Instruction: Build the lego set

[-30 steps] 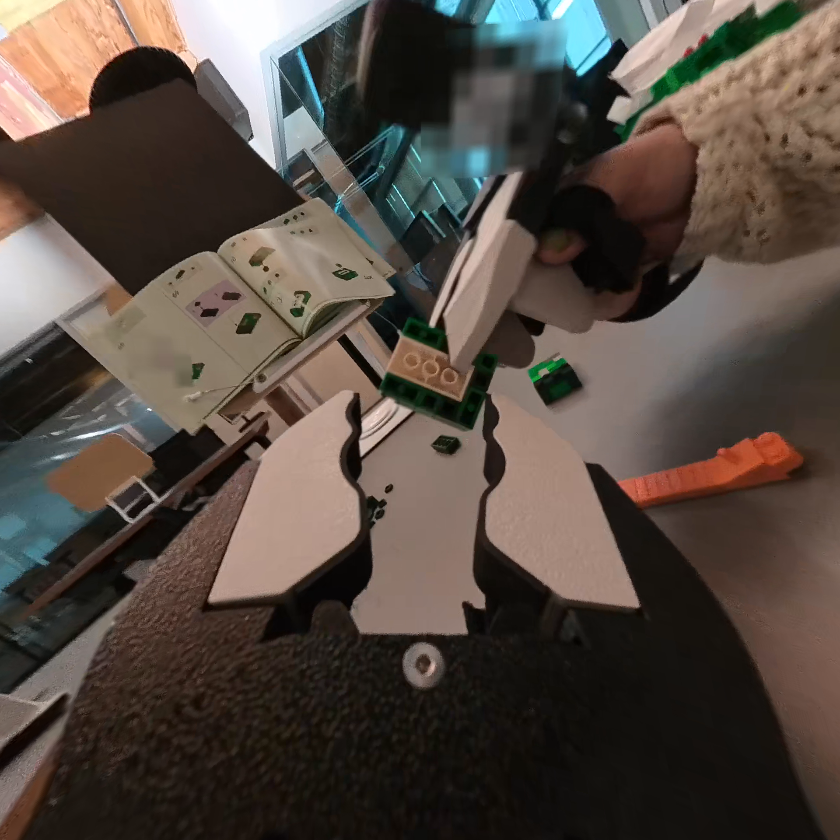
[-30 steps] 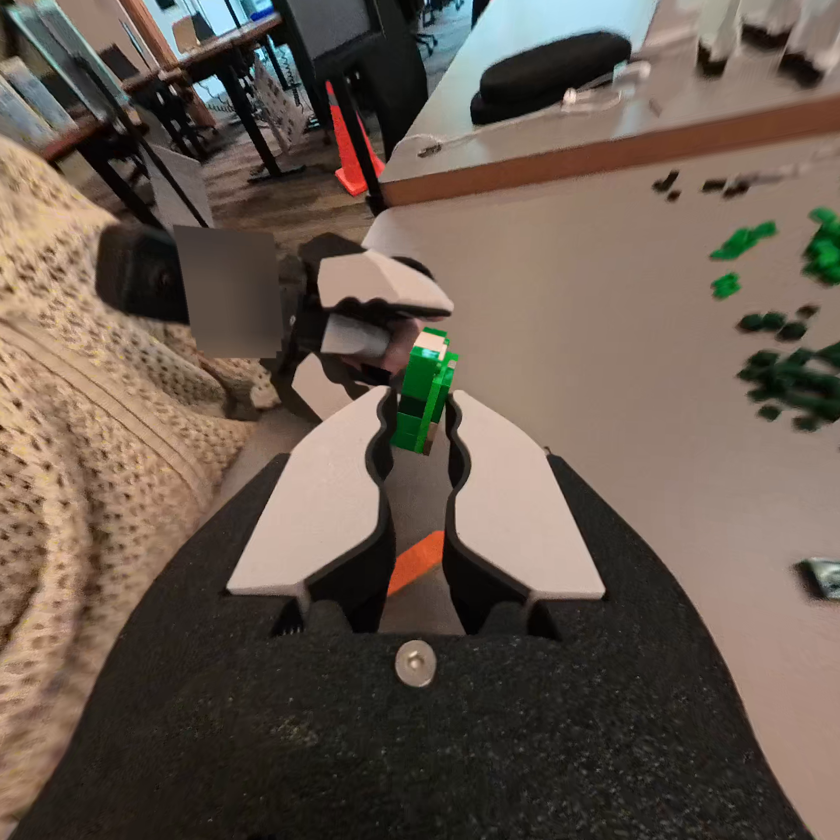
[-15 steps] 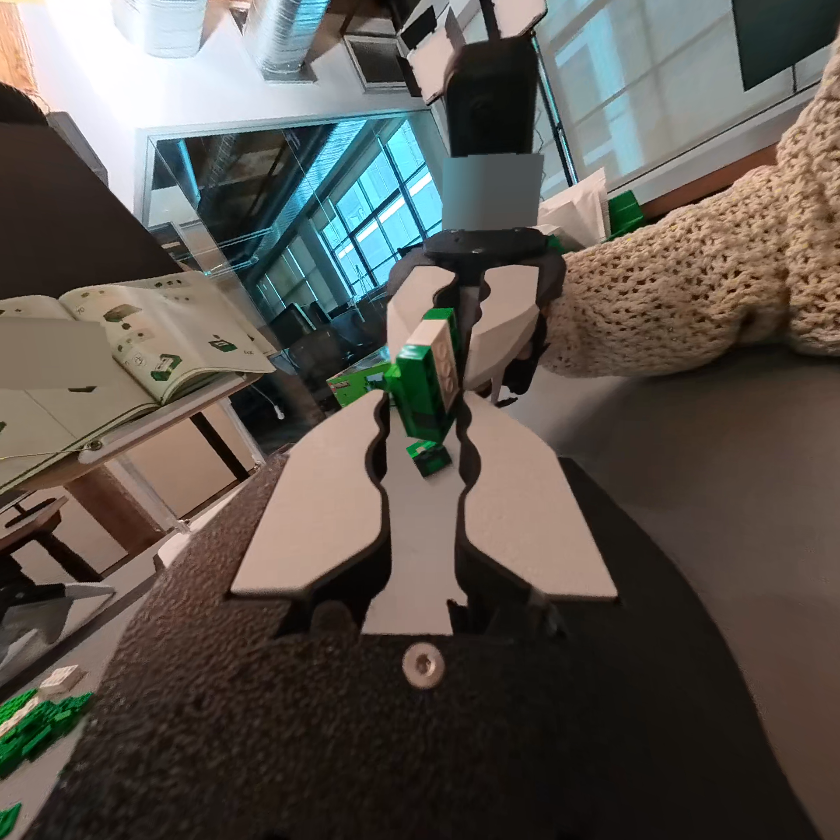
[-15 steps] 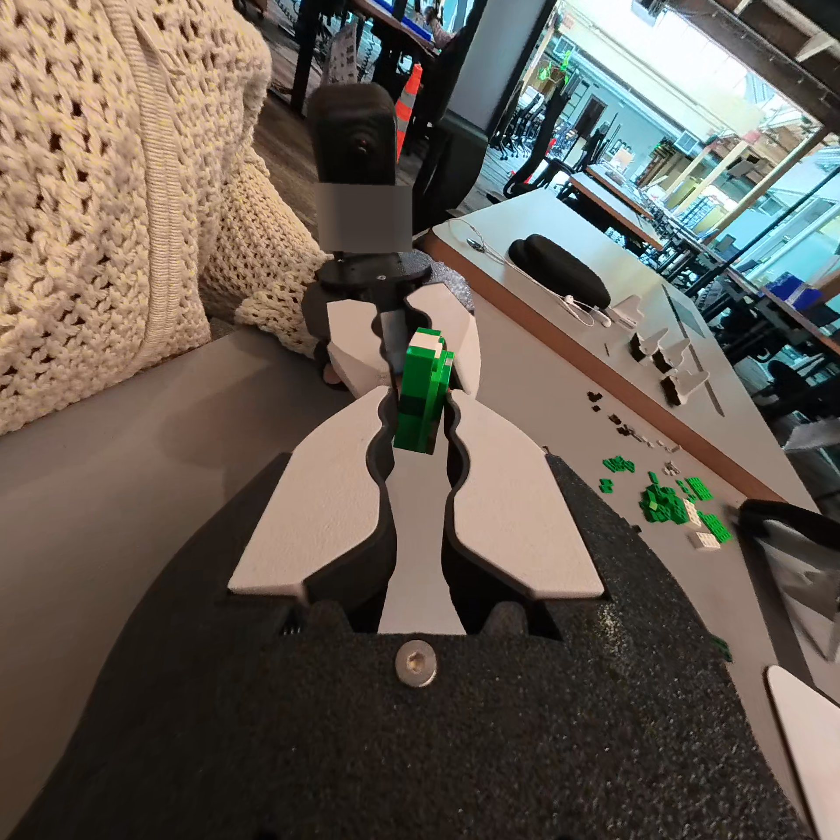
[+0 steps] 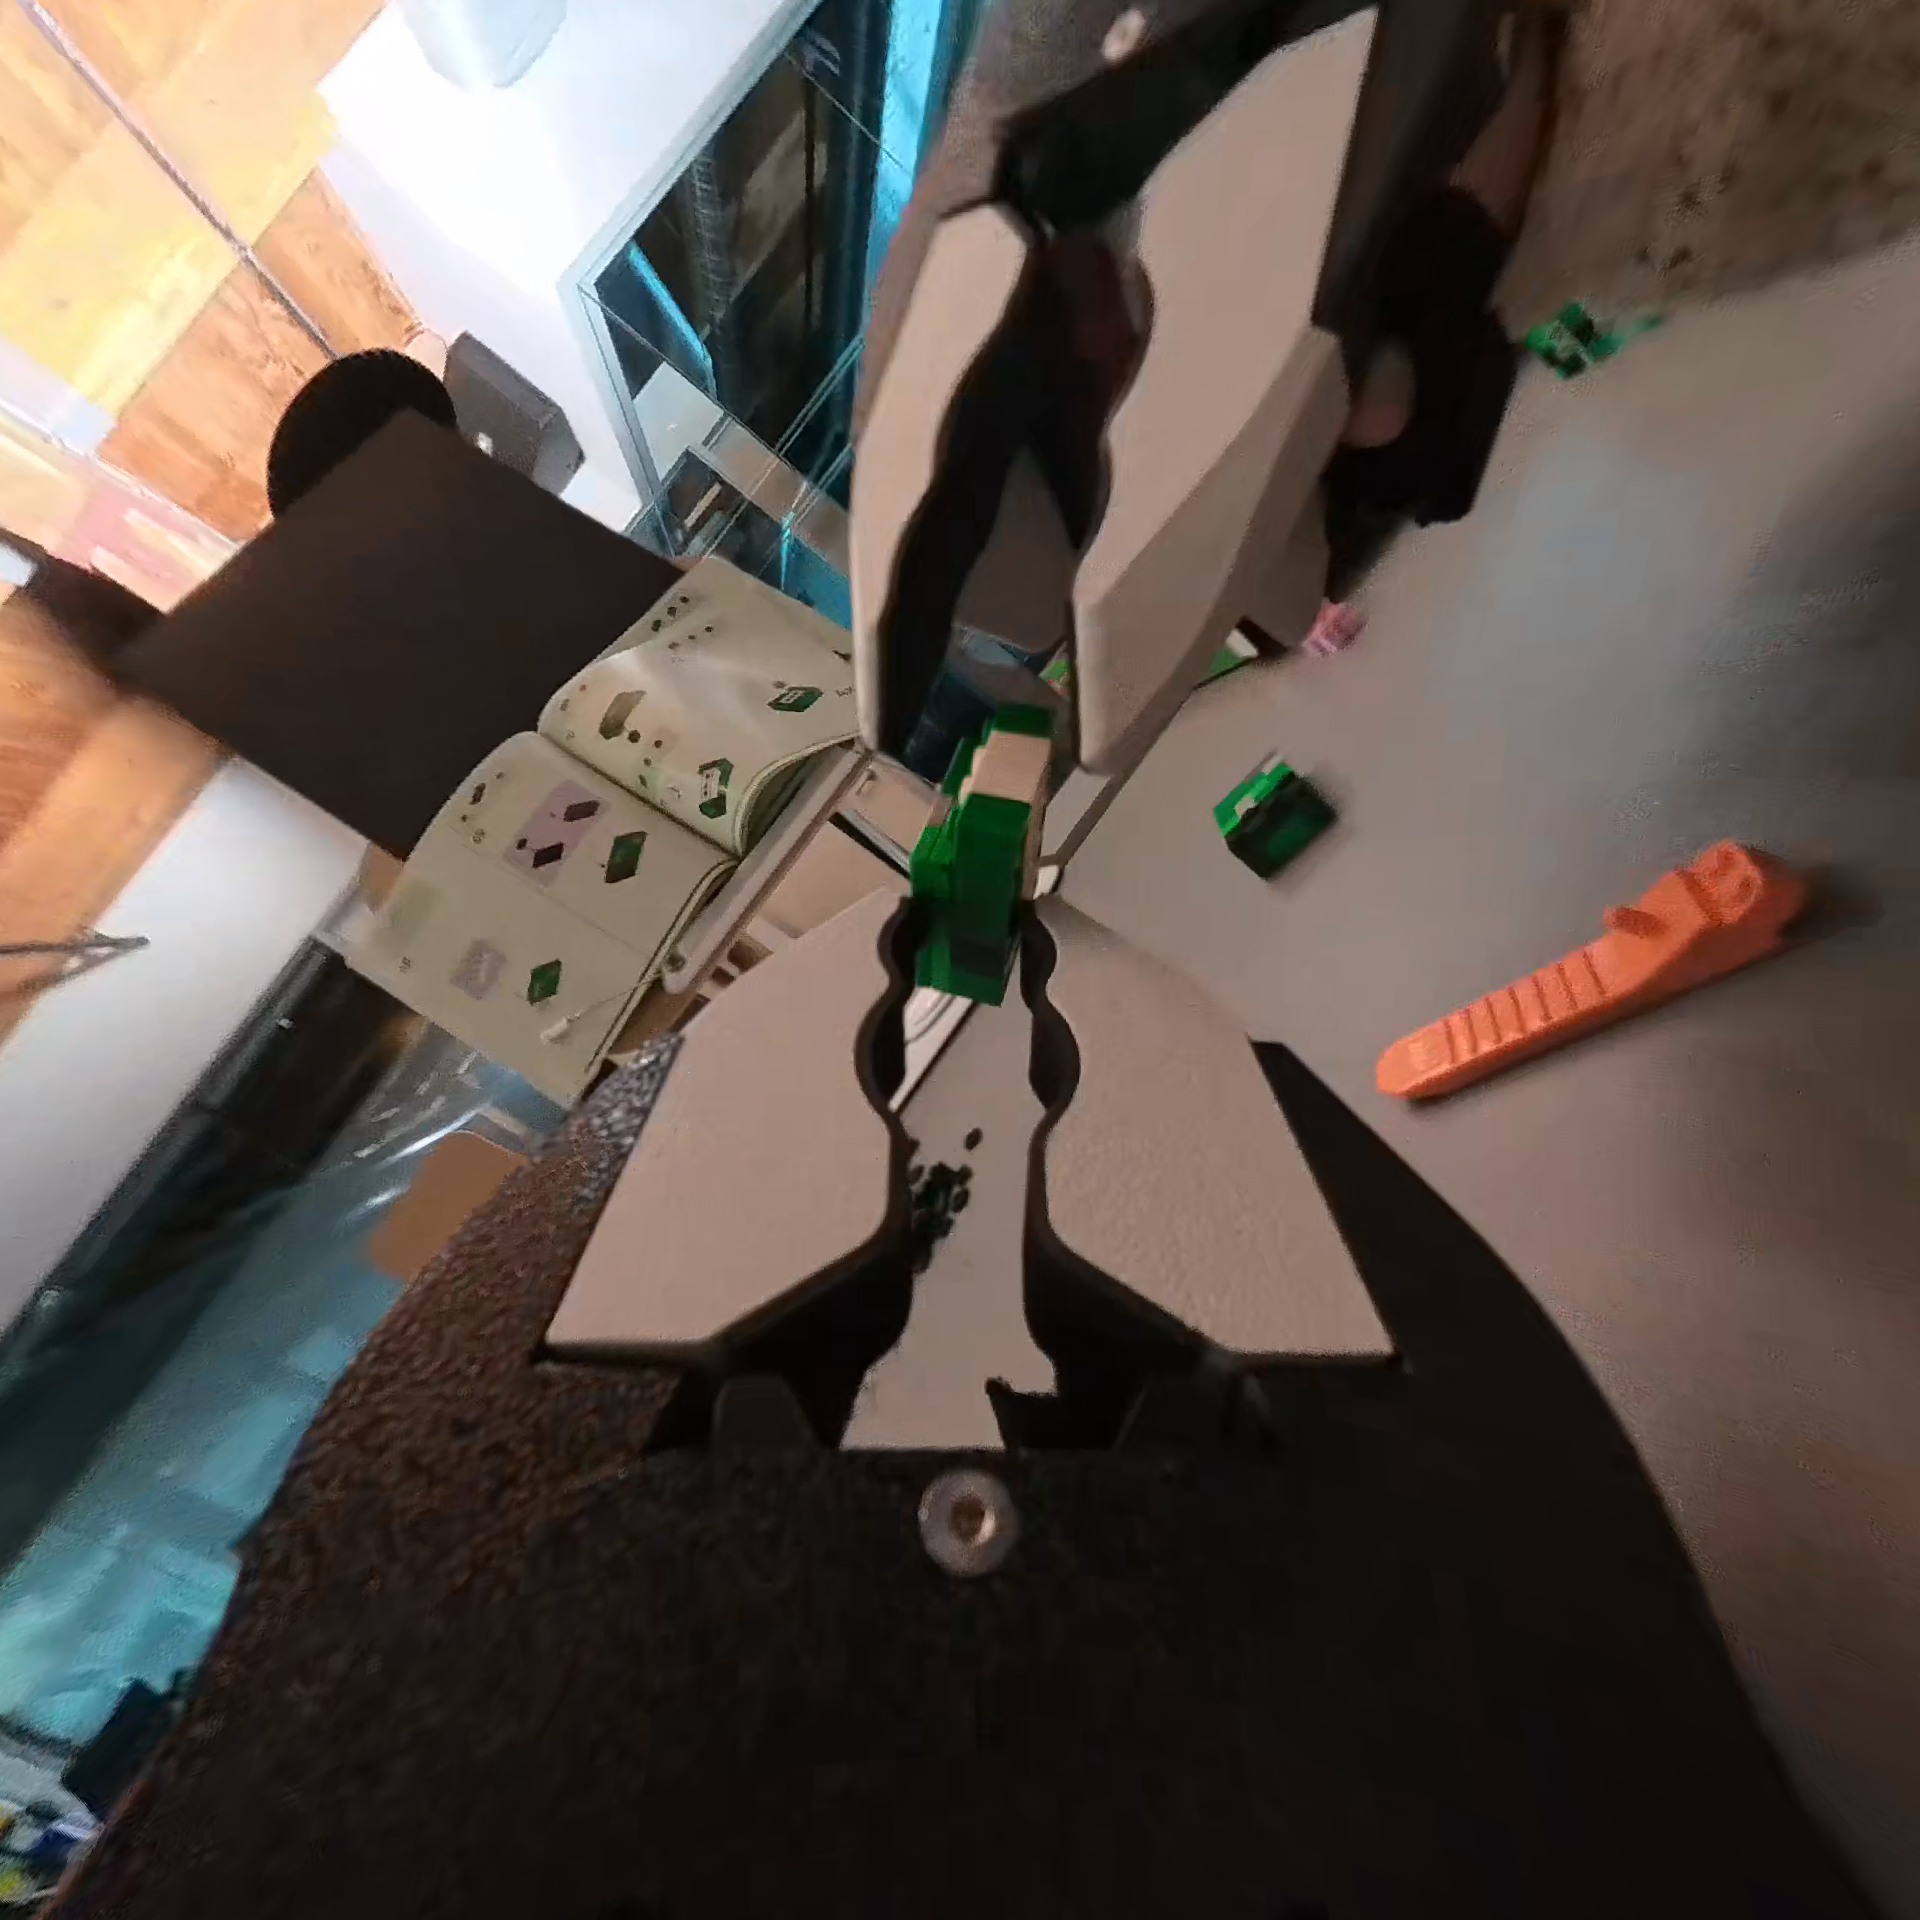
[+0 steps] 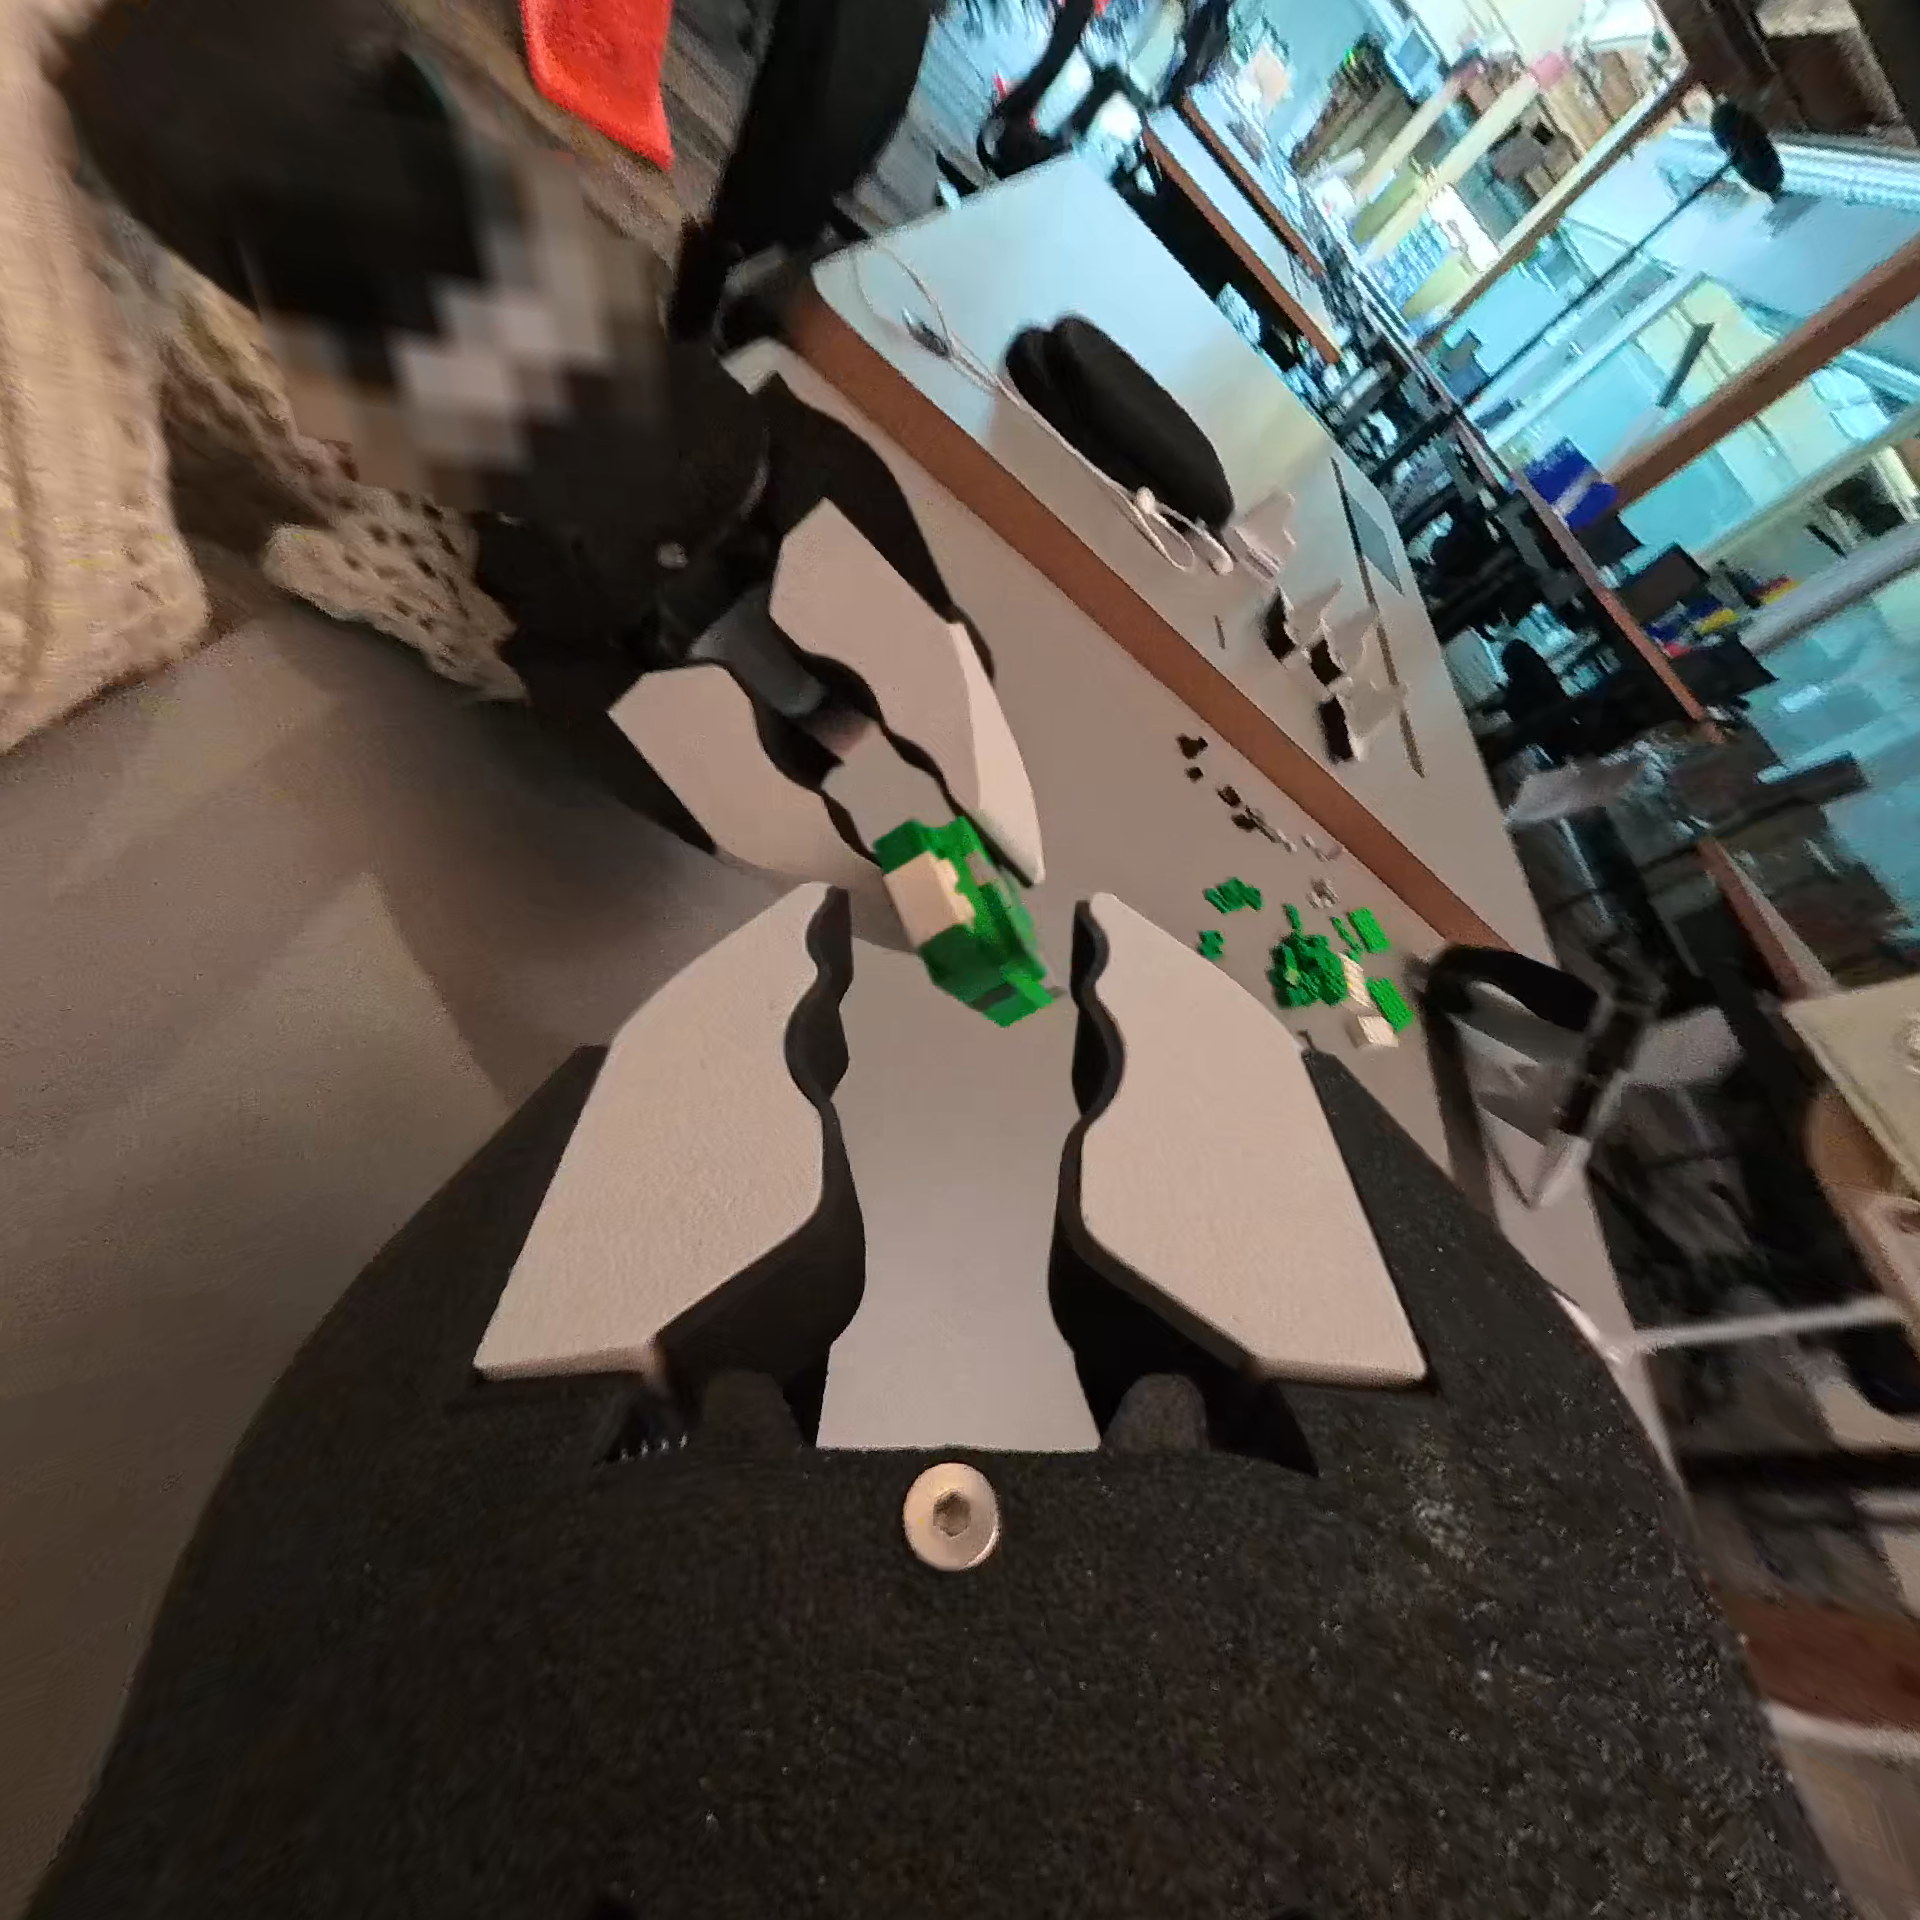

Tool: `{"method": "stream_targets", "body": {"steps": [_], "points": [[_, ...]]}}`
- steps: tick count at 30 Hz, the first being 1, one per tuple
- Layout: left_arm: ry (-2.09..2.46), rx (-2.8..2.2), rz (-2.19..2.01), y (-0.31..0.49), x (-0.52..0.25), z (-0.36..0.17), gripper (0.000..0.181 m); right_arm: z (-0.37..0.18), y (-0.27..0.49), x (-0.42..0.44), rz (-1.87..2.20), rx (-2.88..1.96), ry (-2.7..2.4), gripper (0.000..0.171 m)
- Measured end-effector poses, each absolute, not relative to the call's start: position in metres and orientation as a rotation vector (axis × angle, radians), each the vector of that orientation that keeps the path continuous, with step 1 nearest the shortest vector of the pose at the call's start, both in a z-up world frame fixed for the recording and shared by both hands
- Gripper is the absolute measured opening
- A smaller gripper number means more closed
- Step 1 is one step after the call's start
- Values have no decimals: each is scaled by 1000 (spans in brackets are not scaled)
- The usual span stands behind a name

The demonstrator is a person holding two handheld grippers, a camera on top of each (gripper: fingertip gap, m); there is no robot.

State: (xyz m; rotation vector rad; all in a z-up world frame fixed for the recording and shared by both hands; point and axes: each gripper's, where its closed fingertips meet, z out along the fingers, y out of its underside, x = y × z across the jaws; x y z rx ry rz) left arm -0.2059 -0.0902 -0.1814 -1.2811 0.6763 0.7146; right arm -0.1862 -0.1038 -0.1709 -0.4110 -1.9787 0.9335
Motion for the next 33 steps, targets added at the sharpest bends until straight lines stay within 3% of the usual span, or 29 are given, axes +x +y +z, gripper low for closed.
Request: {"method": "stream_targets", "body": {"steps": [5, 13, 26, 30, 33], "points": [[697, -1301, 727, -88, -205, -186, 19, -184, -100, -185, 649, -362, -2024, 42], [739, -1303, 662, -89, -196, -191, 19, -190, -96, -189, 299, -174, -1978, 18], [517, -1329, -862, -128, -154, -157, 64, -144, -142, -153, 843, -71, -1869, 17], [543, -1284, -1090, -140, -143, -147, 46, -142, -149, -151, 893, -55, -1849, 17], [554, -1297, -1134, -142, -142, -148, 45, -142, -150, -150, 909, -48, -1856, 17]]}}
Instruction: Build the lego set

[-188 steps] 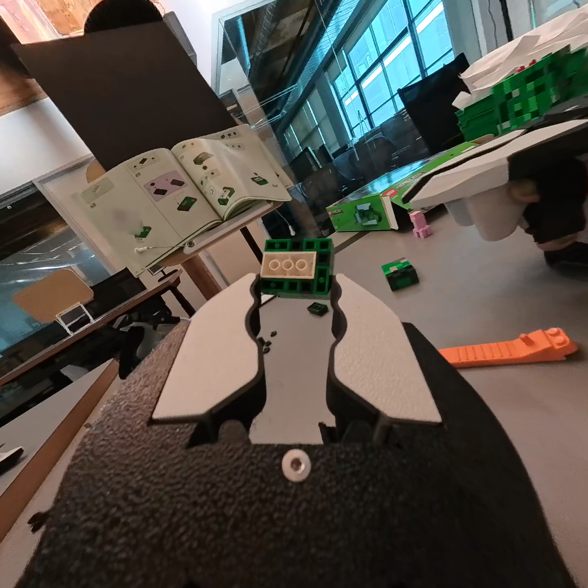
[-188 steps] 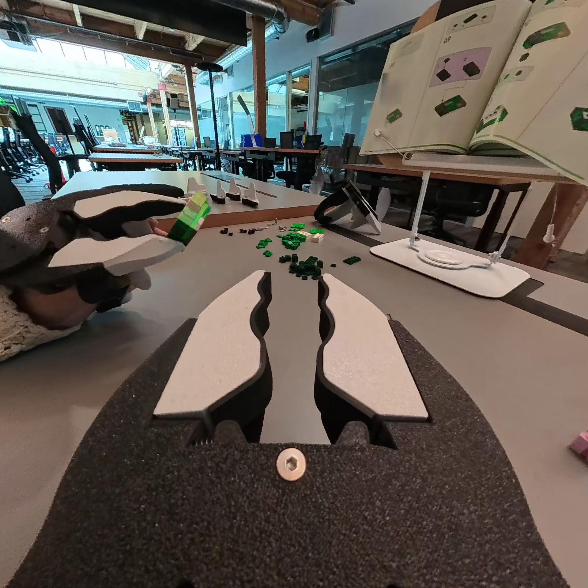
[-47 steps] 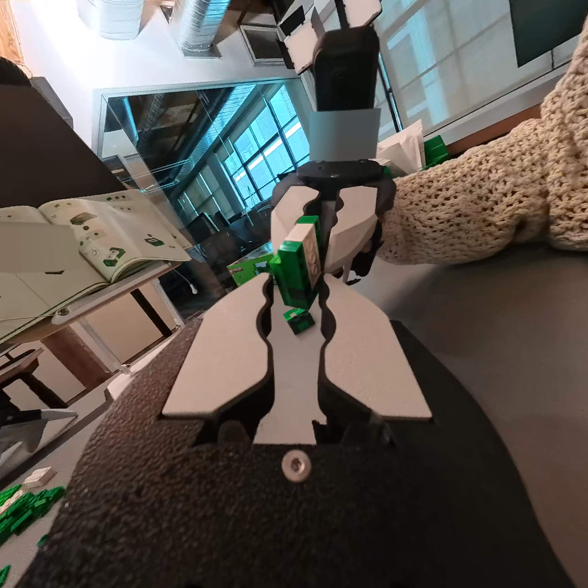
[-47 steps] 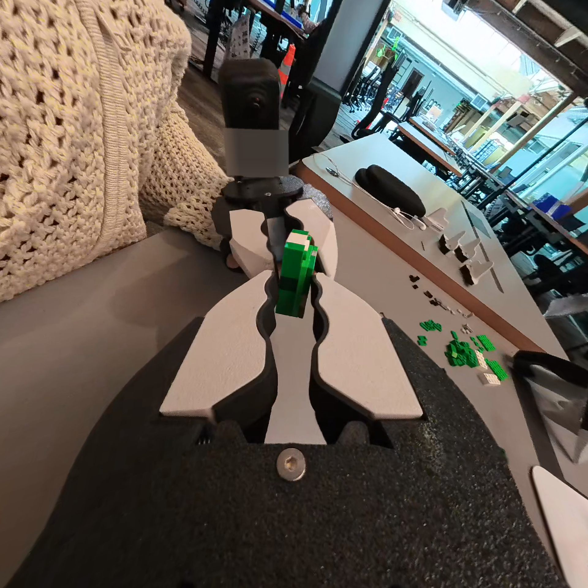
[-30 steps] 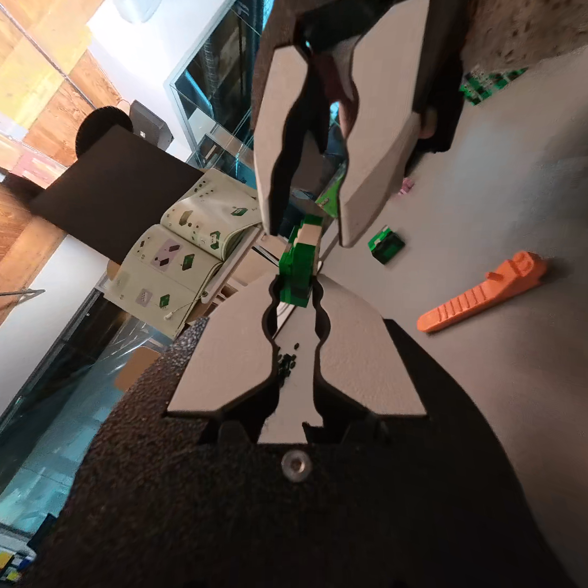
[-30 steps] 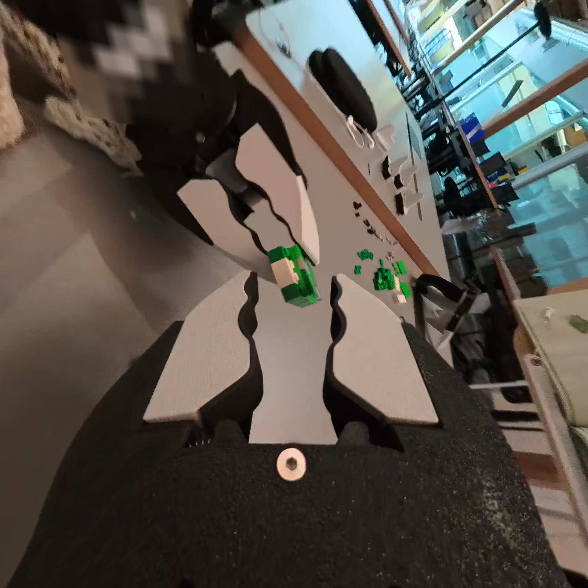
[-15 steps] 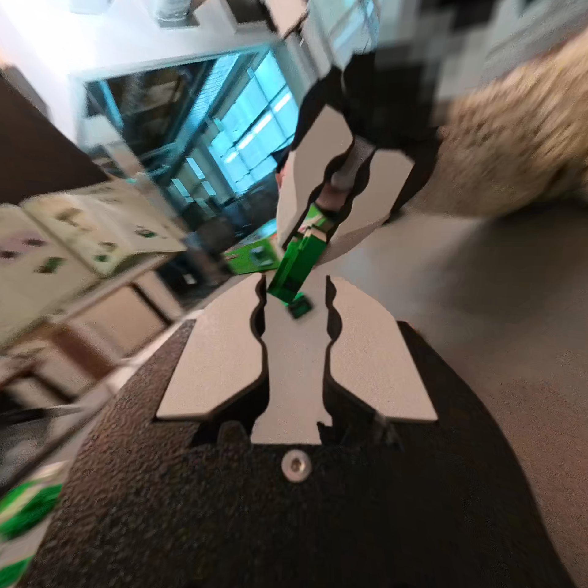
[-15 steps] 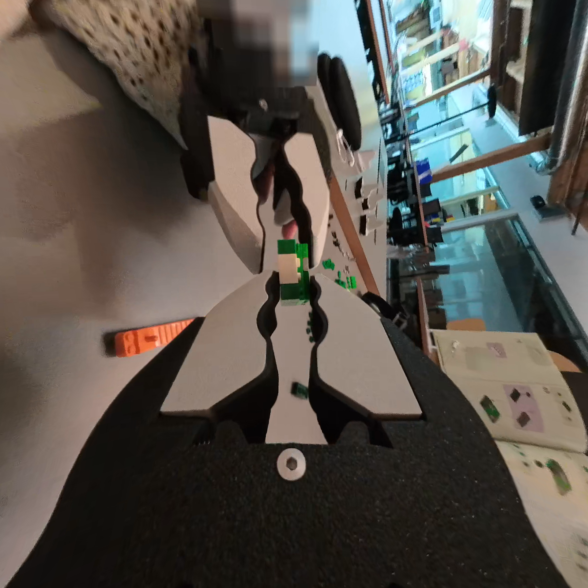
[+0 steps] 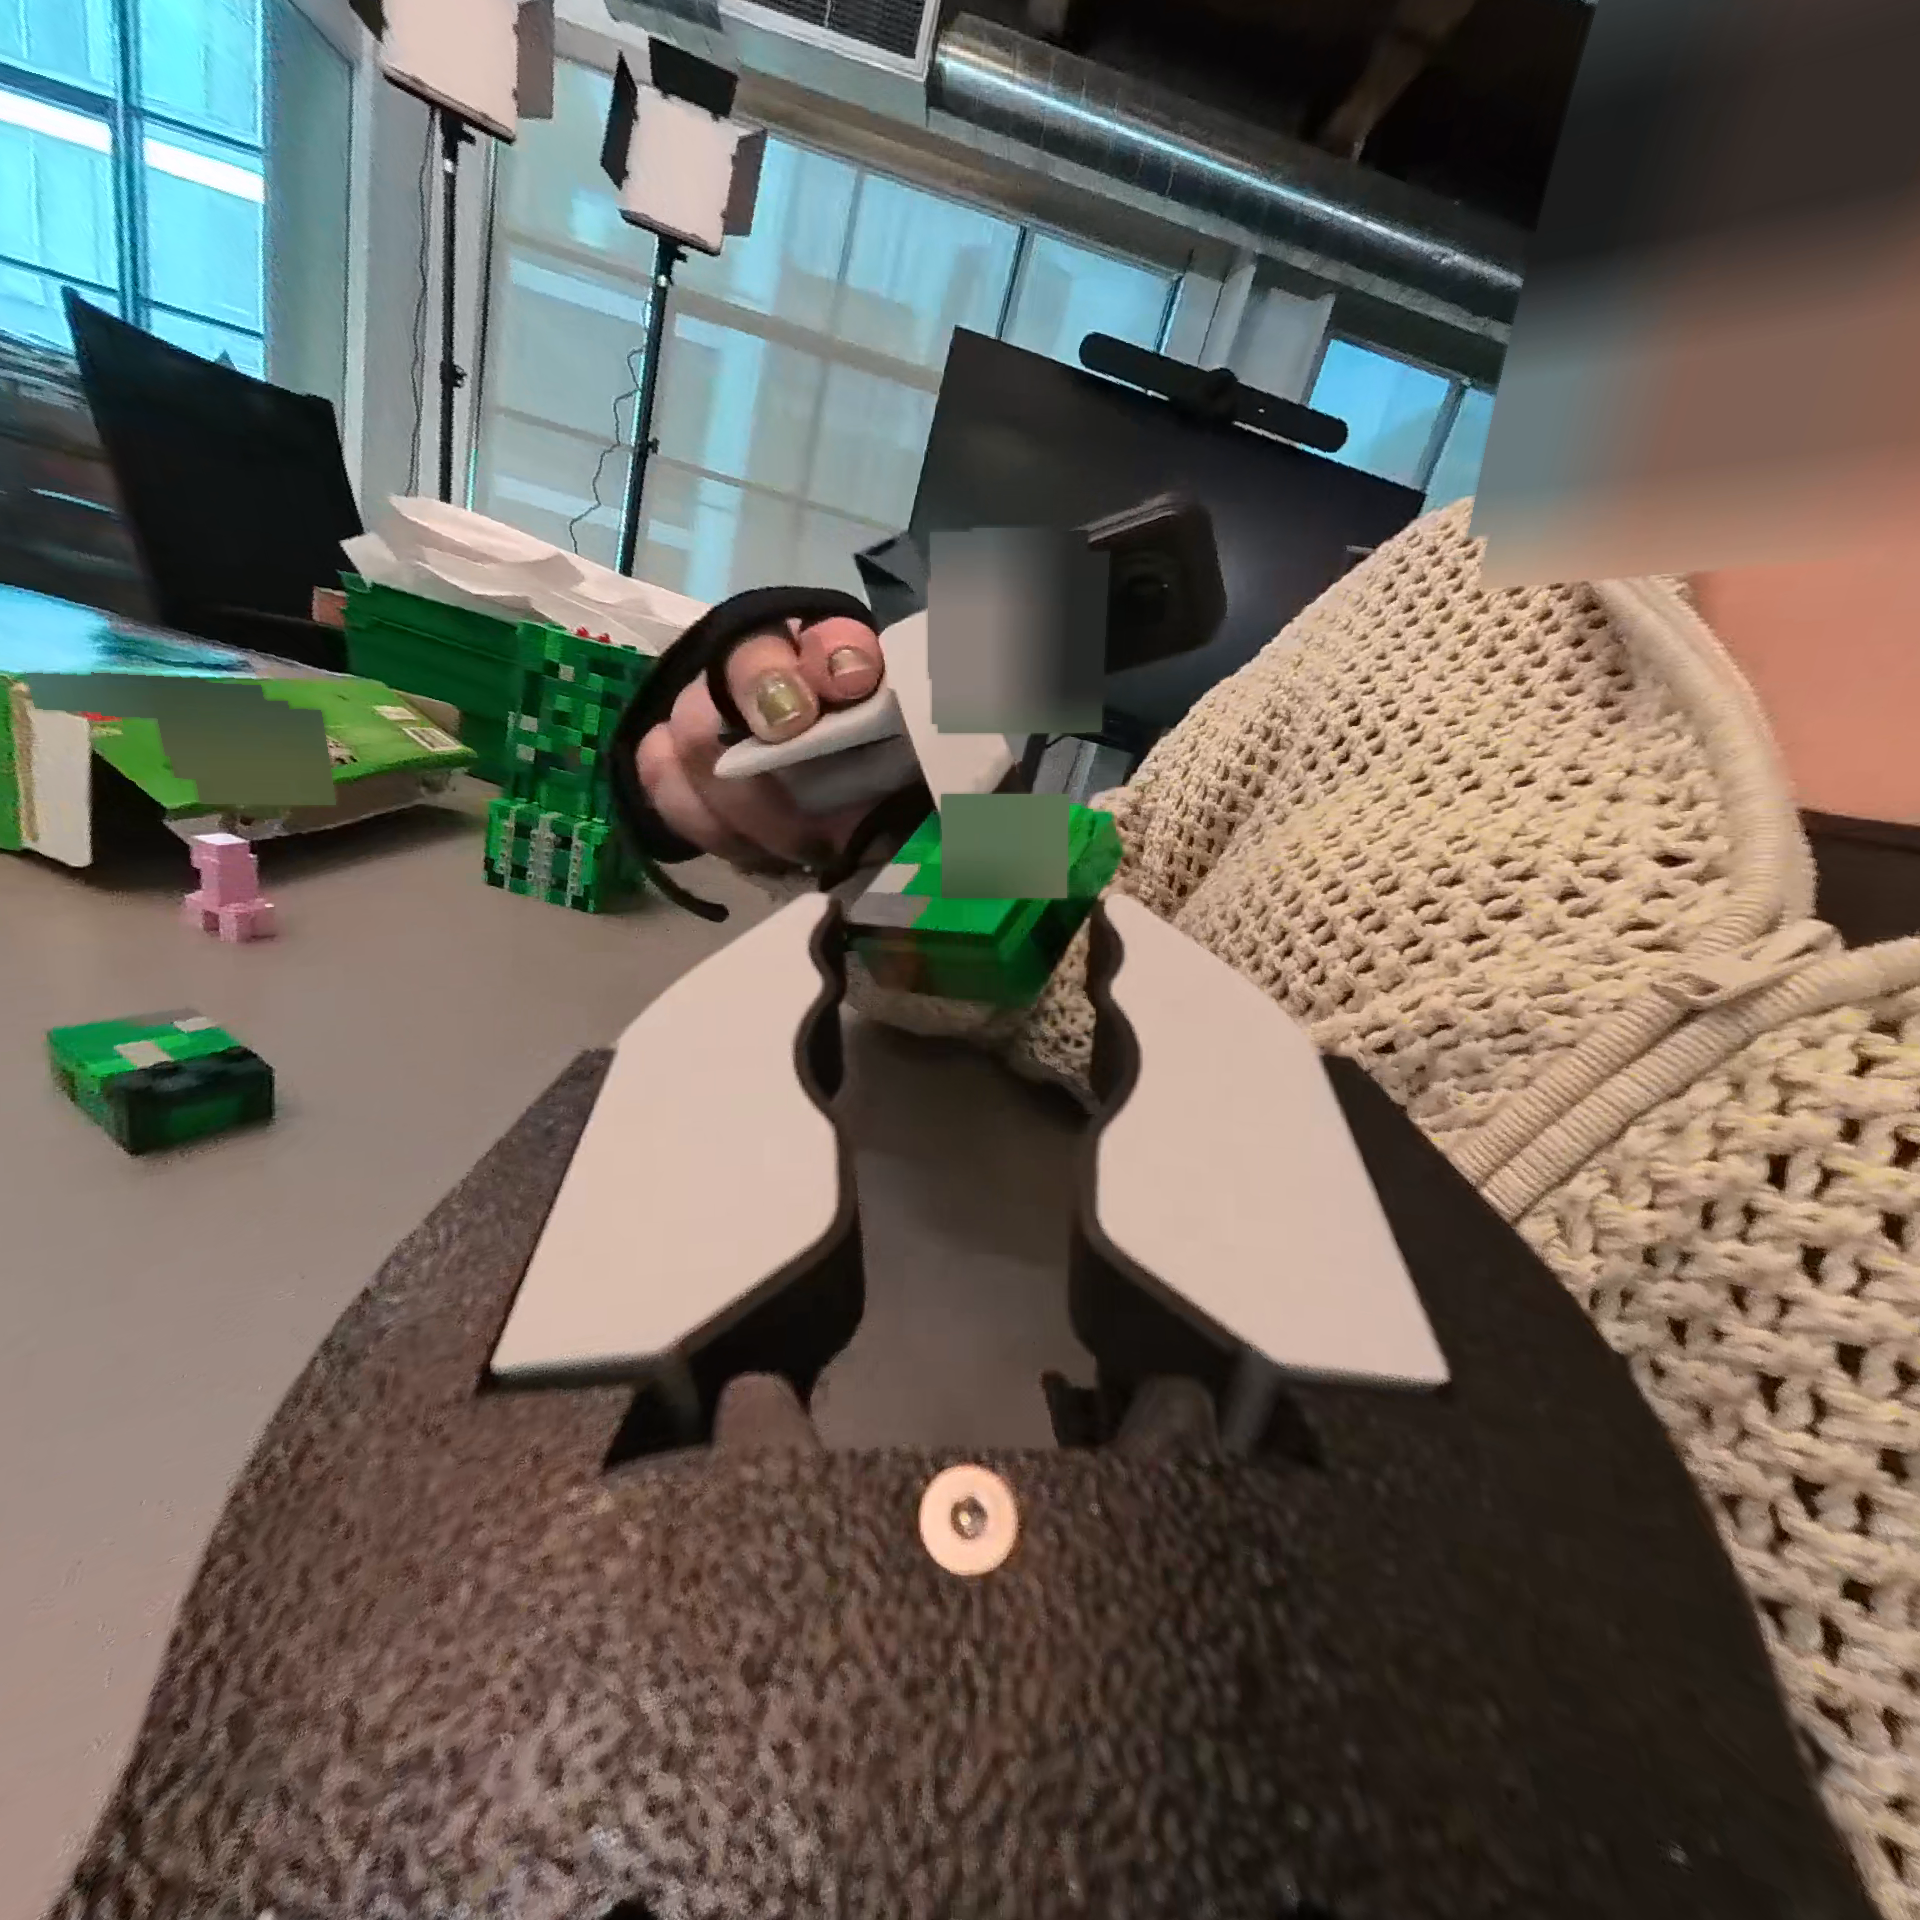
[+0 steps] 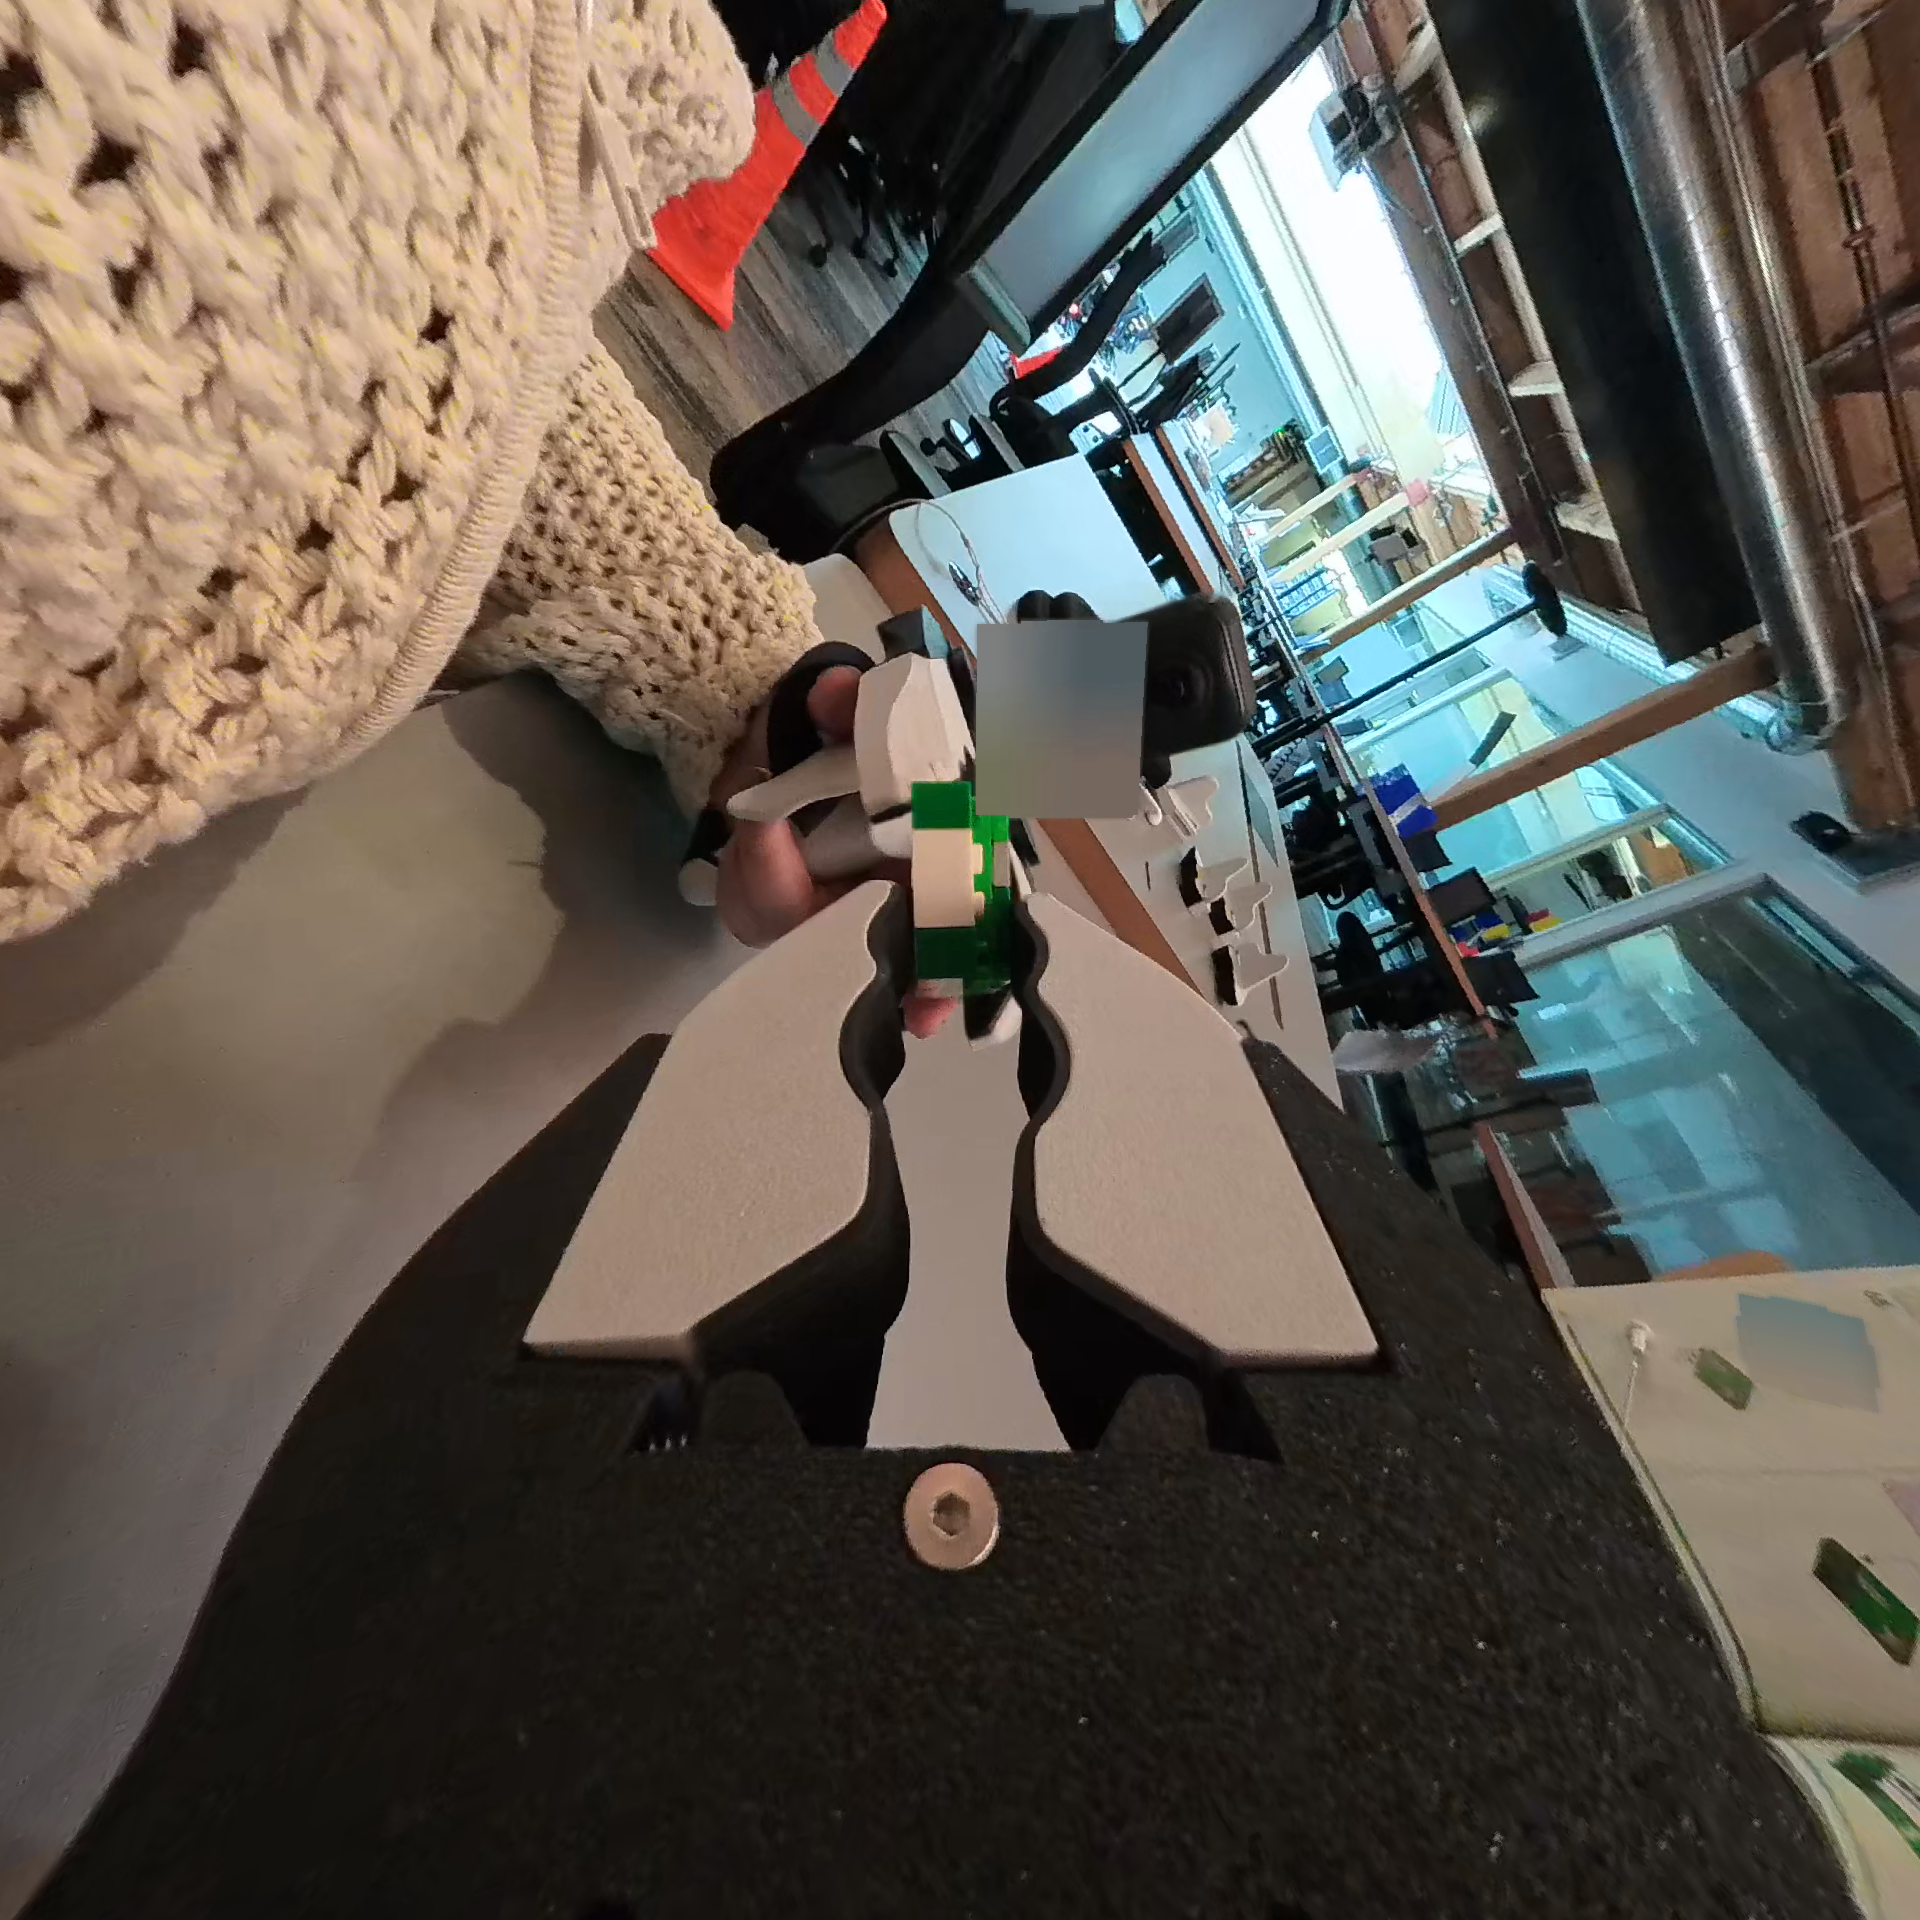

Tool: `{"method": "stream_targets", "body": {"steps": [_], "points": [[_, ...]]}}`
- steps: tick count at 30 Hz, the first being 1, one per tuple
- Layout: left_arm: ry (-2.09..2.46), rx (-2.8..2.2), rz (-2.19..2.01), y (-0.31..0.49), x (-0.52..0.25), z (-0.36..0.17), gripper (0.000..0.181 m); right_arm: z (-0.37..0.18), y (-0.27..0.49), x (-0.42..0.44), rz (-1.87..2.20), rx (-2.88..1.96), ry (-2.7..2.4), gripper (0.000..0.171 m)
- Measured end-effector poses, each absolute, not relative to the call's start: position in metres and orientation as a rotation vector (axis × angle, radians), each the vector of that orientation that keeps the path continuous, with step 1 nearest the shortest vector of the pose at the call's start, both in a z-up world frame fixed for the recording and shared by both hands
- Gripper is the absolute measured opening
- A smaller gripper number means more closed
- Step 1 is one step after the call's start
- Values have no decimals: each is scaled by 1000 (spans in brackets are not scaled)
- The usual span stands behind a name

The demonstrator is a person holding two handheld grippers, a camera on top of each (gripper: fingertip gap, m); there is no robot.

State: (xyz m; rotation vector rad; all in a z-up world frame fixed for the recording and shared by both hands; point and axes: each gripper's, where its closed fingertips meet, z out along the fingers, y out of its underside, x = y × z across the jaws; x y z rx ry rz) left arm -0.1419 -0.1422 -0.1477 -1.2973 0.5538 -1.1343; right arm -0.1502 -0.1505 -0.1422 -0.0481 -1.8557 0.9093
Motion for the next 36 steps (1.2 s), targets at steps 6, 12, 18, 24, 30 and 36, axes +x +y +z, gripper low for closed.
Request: {"method": "stream_targets", "body": {"steps": [6, 12, 18, 24, 30, 36], "points": [[548, -1314, -1157, -142, -145, -151, 44, -146, -151, -153, 906, -51, -1866, 17], [474, -1371, -789, -119, -178, -160, 43, -152, -122, -163, 830, -186, -1836, 24], [329, -1425, -350, -97, -243, -173, 43, -169, -50, -181, 832, -565, -1863, 31], [261, -1367, -126, -95, -265, -170, 43, -209, 13, -218, 731, -902, -2109, 45], [205, -1338, -167, -97, -273, -166, 43, -248, 54, -256, 606, -1083, -2378, 47], [199, -1335, -172, -98, -274, -165, 43, -275, 73, -272, 451, -1285, -2621, 48]]}}
